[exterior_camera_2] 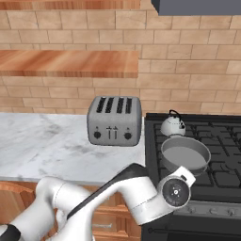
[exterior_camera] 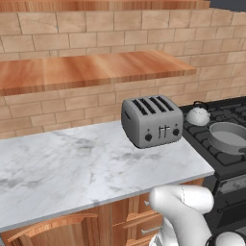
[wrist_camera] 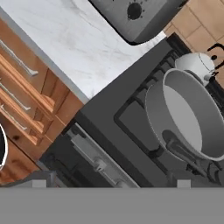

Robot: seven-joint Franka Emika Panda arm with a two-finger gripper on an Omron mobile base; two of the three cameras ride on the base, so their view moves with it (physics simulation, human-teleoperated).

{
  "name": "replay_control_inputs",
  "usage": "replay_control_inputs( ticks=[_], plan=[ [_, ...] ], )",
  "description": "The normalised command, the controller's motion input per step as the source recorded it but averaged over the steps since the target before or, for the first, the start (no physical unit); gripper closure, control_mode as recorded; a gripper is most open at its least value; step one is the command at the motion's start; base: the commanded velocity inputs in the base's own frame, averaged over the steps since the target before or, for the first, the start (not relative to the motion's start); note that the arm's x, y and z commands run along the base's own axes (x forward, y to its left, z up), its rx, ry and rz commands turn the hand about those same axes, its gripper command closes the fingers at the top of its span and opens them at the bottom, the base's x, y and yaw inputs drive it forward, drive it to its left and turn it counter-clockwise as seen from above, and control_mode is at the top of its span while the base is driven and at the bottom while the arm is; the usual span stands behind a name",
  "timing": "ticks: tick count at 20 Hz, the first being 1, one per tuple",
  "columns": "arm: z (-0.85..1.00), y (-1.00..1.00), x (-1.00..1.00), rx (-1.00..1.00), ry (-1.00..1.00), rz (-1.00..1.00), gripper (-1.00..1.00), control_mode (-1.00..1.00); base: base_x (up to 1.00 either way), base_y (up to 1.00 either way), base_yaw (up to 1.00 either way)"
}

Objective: Pick the kettle from the cabinet and place it on a stove burner. Then pick the pot from the counter and place it on another stove burner. Finally, turn both burners on.

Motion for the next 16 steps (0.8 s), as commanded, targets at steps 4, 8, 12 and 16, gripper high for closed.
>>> replay_control_inputs(
  ticks=[4,8,12,16],
  plan=[
    [-0.08,-0.25,-0.29,0.11,-0.1,0.0,-1.0,-1.0,0.0,0.0,0.0],
    [-0.21,-0.18,-0.25,0.1,-0.14,-0.02,-1.0,-1.0,0.0,0.0,0.0],
    [-0.23,-0.2,-0.07,0.12,-0.09,-0.04,-1.0,-1.0,0.0,0.0,0.0],
    [-0.08,-0.23,-0.04,0.12,0.0,-0.05,-1.0,-1.0,0.0,0.0,0.0]
  ],
)
